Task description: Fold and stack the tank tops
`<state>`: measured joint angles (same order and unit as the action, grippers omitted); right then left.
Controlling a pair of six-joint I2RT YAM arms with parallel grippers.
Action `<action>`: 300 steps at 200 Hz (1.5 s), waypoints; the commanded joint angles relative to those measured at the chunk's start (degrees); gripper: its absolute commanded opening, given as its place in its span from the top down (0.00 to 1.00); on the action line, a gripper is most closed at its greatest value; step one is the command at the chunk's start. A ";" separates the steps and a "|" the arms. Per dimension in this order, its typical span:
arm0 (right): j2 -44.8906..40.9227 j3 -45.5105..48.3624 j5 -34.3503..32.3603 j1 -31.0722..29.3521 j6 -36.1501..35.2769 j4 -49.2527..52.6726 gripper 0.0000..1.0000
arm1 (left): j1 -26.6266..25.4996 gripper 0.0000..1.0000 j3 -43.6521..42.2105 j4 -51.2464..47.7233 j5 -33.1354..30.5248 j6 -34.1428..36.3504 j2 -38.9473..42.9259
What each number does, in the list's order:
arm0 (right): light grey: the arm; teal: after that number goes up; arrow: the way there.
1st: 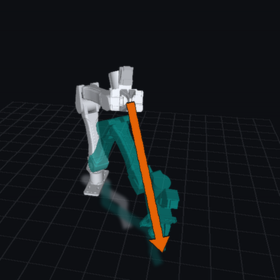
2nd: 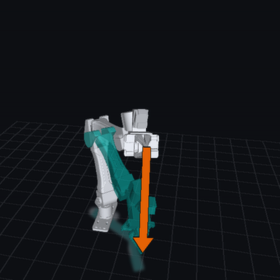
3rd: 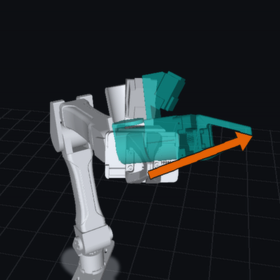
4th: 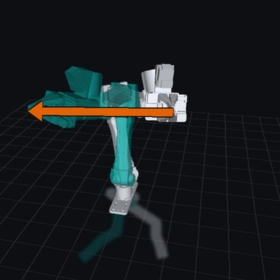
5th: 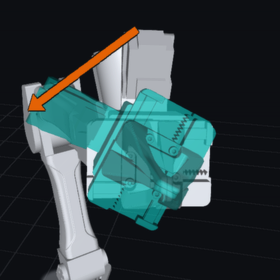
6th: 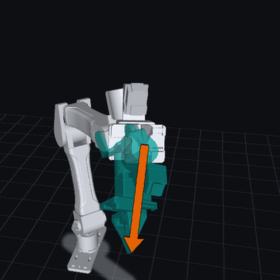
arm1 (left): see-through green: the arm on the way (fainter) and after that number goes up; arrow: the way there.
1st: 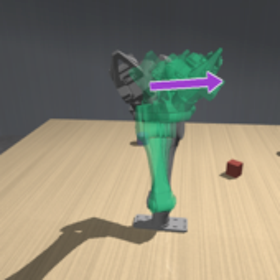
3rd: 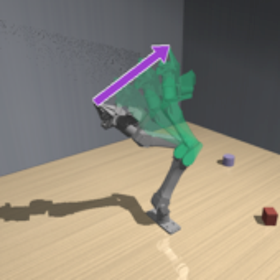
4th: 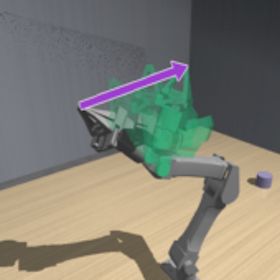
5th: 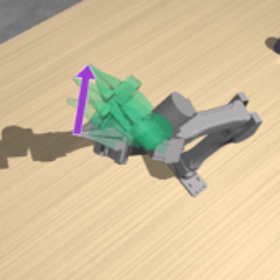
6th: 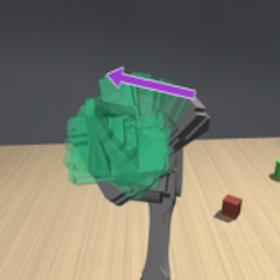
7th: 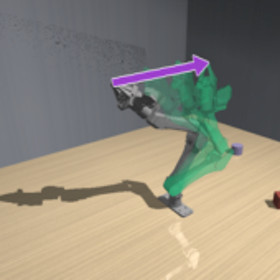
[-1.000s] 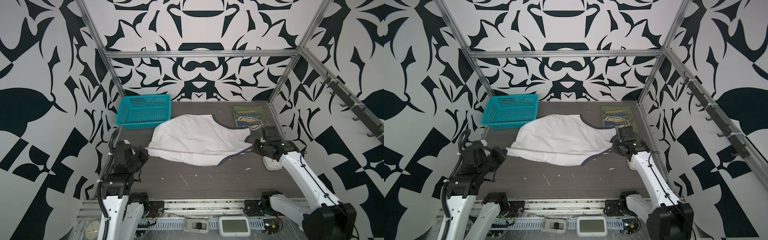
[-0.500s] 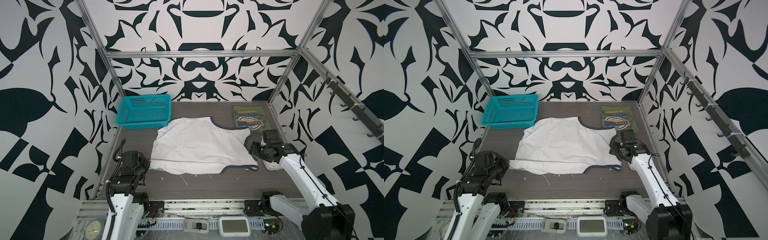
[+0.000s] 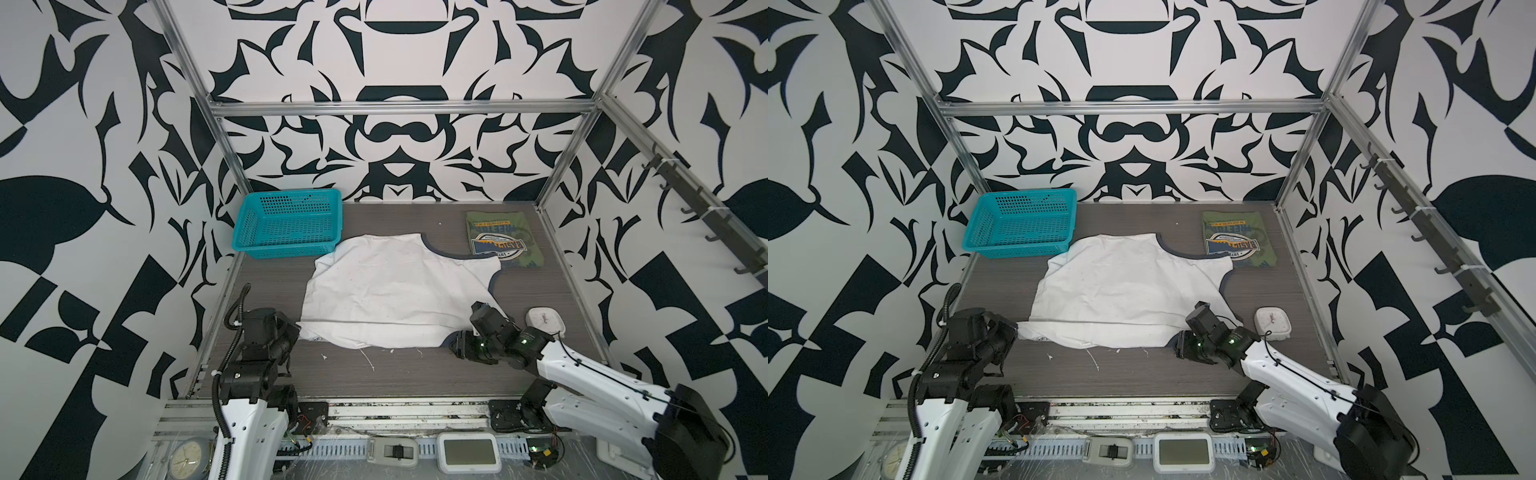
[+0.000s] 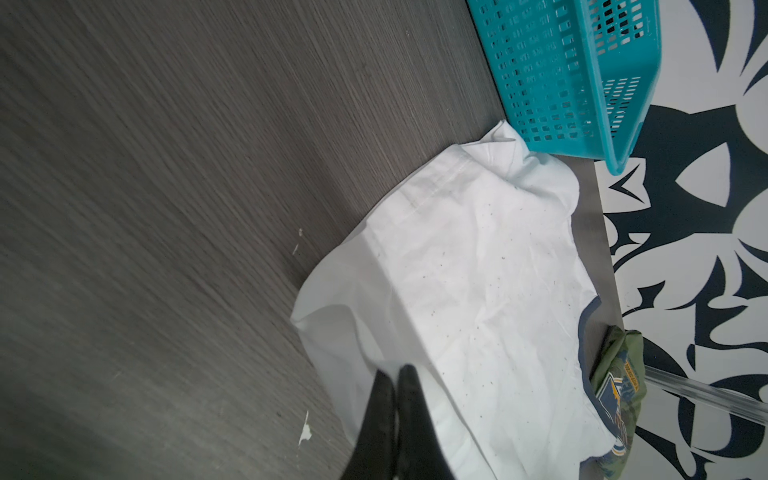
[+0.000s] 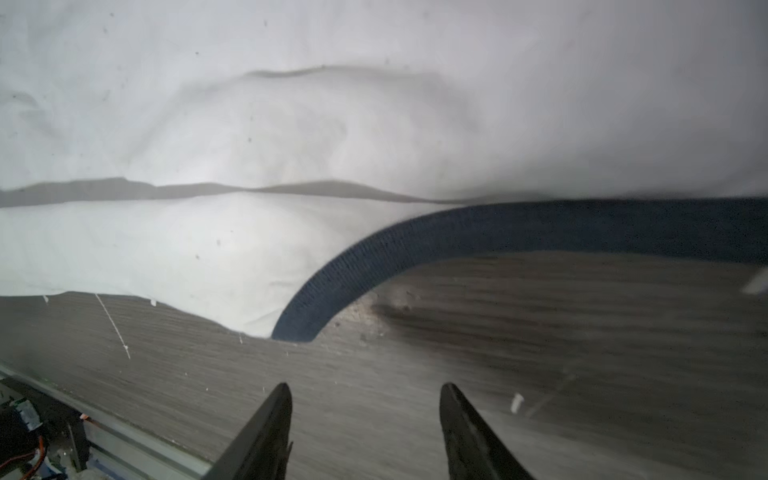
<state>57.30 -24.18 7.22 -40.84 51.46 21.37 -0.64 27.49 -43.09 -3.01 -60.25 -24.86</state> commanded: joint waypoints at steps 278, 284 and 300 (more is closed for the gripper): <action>18.49 -11.88 13.10 3.49 -13.16 -9.10 0.56 | 0.29 1.00 0.07 1.91 -3.71 2.57 -6.32; 18.26 -11.19 13.16 3.32 -13.08 -9.48 0.56 | 0.25 1.00 0.11 1.96 -3.85 2.65 -6.40; 17.81 -9.73 13.60 2.68 -12.80 -10.91 0.57 | 0.29 1.00 0.15 2.12 -3.93 2.60 -6.64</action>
<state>76.79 -35.81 19.57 -37.17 38.79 12.78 -0.64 27.49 -41.28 -5.37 -58.19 -31.22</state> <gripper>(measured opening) 0.438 0.051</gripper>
